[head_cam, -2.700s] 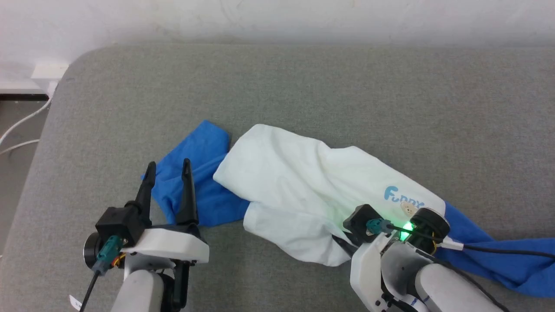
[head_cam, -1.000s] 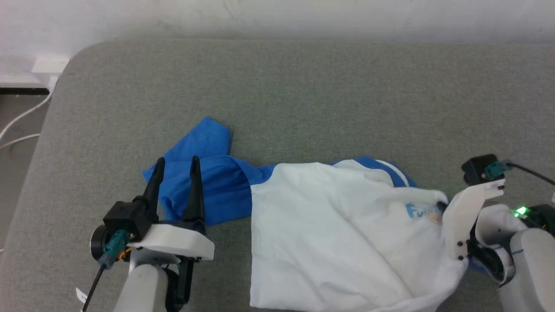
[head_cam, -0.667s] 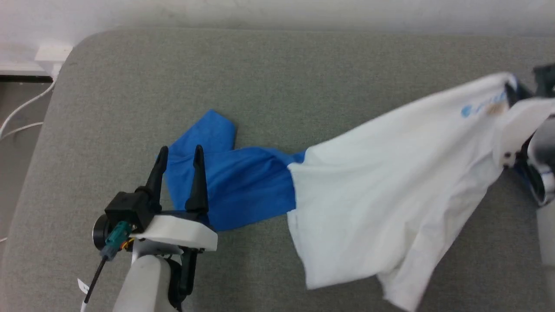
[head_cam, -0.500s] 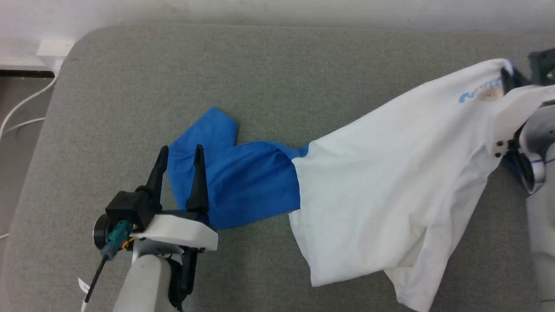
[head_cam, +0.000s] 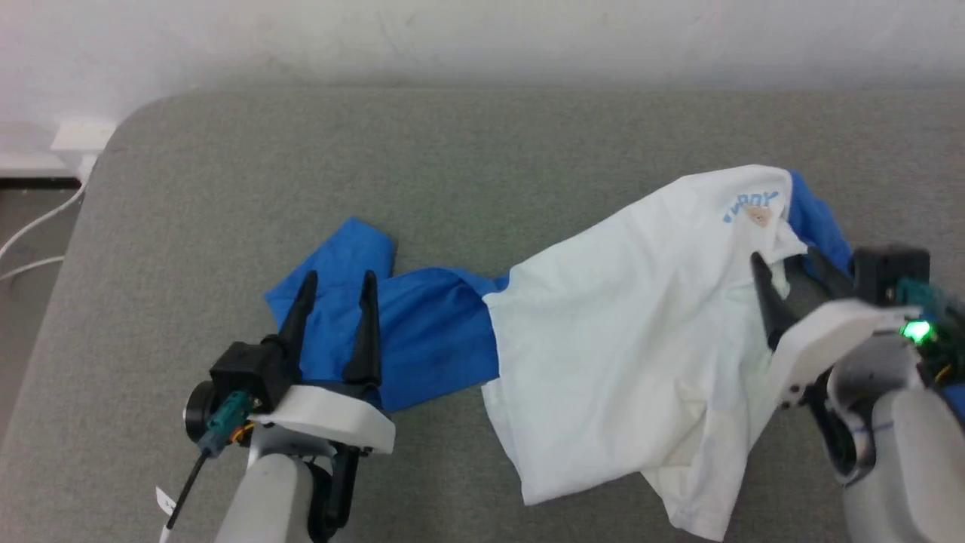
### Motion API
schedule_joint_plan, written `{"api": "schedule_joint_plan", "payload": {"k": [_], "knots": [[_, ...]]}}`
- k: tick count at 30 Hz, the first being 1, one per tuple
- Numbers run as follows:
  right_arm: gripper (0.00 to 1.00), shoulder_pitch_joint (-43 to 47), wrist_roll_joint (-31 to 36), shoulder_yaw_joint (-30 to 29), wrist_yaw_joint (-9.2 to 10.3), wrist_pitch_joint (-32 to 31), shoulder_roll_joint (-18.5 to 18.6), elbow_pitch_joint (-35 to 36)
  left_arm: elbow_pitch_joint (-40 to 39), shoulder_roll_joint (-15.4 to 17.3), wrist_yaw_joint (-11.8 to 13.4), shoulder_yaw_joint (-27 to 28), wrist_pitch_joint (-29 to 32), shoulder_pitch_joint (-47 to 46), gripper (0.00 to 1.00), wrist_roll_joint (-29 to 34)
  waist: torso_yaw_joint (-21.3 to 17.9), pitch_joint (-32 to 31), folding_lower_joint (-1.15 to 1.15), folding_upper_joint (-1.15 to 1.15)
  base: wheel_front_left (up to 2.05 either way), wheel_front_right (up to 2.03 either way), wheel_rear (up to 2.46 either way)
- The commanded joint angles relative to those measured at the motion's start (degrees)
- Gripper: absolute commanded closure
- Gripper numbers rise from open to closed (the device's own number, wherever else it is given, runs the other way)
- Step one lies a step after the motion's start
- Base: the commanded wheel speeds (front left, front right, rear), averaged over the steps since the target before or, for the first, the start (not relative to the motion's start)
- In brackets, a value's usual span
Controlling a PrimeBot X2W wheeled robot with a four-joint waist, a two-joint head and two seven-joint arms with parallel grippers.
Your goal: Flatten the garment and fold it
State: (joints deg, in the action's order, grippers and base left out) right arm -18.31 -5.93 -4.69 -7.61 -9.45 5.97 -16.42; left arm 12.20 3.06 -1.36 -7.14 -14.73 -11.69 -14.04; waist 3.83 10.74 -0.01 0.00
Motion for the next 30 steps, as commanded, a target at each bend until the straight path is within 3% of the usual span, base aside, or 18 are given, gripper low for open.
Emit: {"api": "schedule_joint_plan", "payload": {"k": [1, 6, 15, 20, 25, 30], "knots": [[0.00, 1.4, -0.5, 0.1, 0.12, 0.5, -0.3, 0.9, 0.3, -0.2, -0.4, -0.4, -0.3, 0.6, 0.00, -0.1, -1.7, -1.6, 0.01, 0.00, 0.00, 0.00, 0.00], [0.00, 8.7, -4.5, 0.2, 0.12, 0.5, -2.5, 6.4, 2.9, -0.2, -1.3, -4.2, 1.4, -0.3, 0.00, -3.4, -4.3, -2.5, 0.01, 0.00, 0.00, 0.00, 0.00], [0.00, 7.9, -6.5, -0.6, 0.12, -7.2, -3.1, 6.7, 9.1, -0.2, -0.8, -11.6, 15.2, -6.2, 0.00, -14.3, -5.4, -1.8, 0.01, 0.00, 0.00, 0.00, 0.00], [0.00, 5.1, -6.8, 0.1, 0.12, -8.5, -3.1, 5.8, 13.2, -0.2, 1.1, -14.7, 22.0, -11.8, 0.00, -18.7, -5.2, -0.8, 0.01, 0.00, 0.00, 0.00, 0.00], [0.00, 2.3, -6.5, 1.1, 0.12, -7.9, -3.1, 4.4, 19.3, -0.2, 6.8, -16.1, 26.9, -16.9, 0.00, -17.7, -5.4, 0.5, 0.01, 0.00, 0.00, 0.00, 0.00], [0.00, 1.6, -7.4, 2.0, 0.12, -6.6, -3.1, 4.3, 23.7, -0.1, 9.6, -17.1, 31.5, -19.4, 0.00, -17.4, -5.9, 1.6, 0.01, 0.00, 0.00, 0.00, 0.00]]}}
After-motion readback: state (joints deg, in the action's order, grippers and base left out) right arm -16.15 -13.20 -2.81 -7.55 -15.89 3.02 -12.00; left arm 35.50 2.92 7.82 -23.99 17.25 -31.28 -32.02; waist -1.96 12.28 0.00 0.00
